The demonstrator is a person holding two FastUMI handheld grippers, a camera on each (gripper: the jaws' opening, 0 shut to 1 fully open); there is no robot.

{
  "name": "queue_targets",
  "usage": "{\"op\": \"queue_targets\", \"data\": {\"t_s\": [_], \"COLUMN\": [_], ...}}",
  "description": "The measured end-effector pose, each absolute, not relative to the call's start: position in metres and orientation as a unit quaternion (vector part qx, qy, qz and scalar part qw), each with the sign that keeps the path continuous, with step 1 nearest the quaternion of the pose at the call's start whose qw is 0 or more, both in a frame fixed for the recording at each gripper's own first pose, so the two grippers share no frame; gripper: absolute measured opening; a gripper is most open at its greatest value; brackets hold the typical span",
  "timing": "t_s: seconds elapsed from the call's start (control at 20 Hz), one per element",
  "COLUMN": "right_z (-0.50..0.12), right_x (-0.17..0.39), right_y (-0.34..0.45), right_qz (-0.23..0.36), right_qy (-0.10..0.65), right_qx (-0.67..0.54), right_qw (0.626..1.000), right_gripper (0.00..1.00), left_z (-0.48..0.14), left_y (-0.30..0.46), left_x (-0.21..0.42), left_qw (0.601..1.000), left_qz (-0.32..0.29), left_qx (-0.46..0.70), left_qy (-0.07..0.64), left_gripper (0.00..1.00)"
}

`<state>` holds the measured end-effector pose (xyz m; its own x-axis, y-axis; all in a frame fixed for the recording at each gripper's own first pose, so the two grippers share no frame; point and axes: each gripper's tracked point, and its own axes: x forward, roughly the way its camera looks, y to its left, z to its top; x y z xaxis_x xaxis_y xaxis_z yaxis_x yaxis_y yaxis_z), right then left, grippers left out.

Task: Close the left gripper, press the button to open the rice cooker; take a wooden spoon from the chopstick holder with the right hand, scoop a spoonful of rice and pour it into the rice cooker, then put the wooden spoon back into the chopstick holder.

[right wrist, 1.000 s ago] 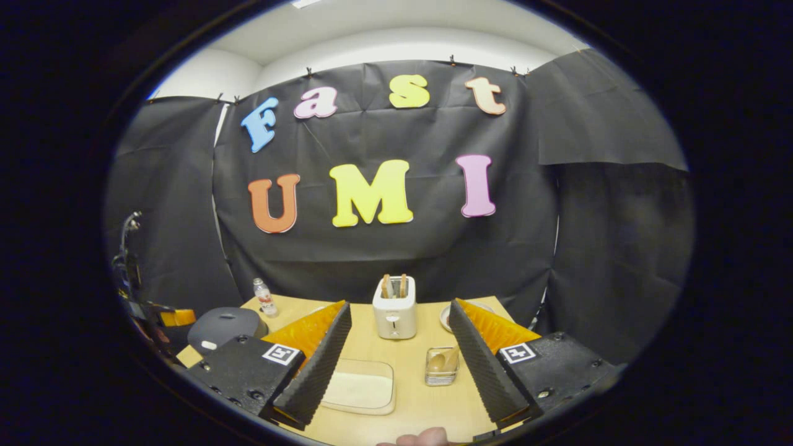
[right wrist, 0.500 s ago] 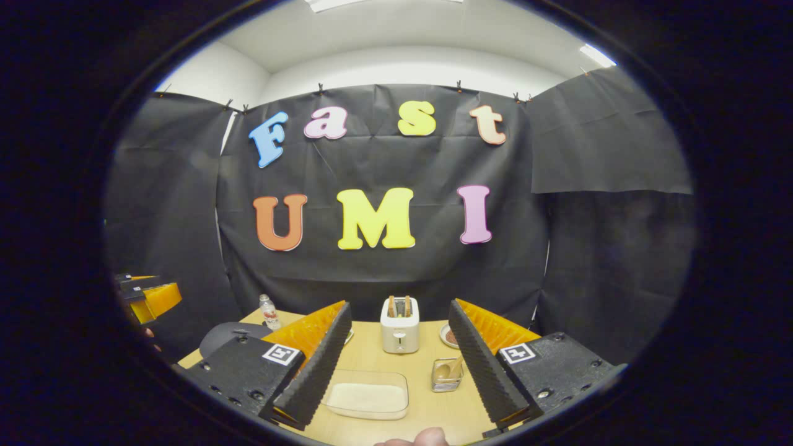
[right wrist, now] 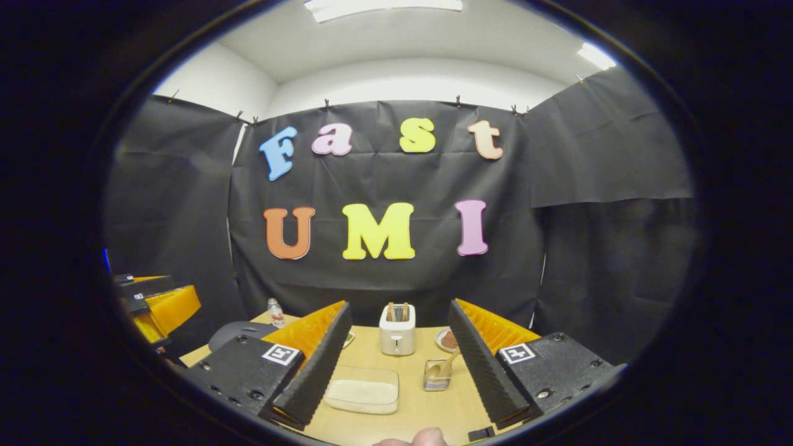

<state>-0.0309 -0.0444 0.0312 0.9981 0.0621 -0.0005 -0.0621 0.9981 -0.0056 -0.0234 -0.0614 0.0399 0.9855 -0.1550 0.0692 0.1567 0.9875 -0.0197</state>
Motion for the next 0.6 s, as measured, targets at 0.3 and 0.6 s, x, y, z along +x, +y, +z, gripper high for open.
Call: {"op": "queue_targets", "data": {"t_s": [0.3, 0.6], "right_z": [0.019, 0.014], "right_x": [-0.053, -0.063], "right_y": [-0.068, -0.089], "right_qz": [0.049, 0.018], "right_qy": [-0.001, 0.016], "right_qx": [0.011, 0.019], "right_qw": [0.999, 1.000], "right_gripper": [1.00, 0.99], "left_z": [0.032, 0.033], "left_y": [-0.079, -0.088], "left_x": [-0.046, -0.050], "left_qw": [0.998, 0.999], "left_qz": [-0.051, -0.048], "left_qx": [-0.001, -0.006], "left_qy": [-0.023, -0.015], "left_gripper": [0.94, 0.94]}}
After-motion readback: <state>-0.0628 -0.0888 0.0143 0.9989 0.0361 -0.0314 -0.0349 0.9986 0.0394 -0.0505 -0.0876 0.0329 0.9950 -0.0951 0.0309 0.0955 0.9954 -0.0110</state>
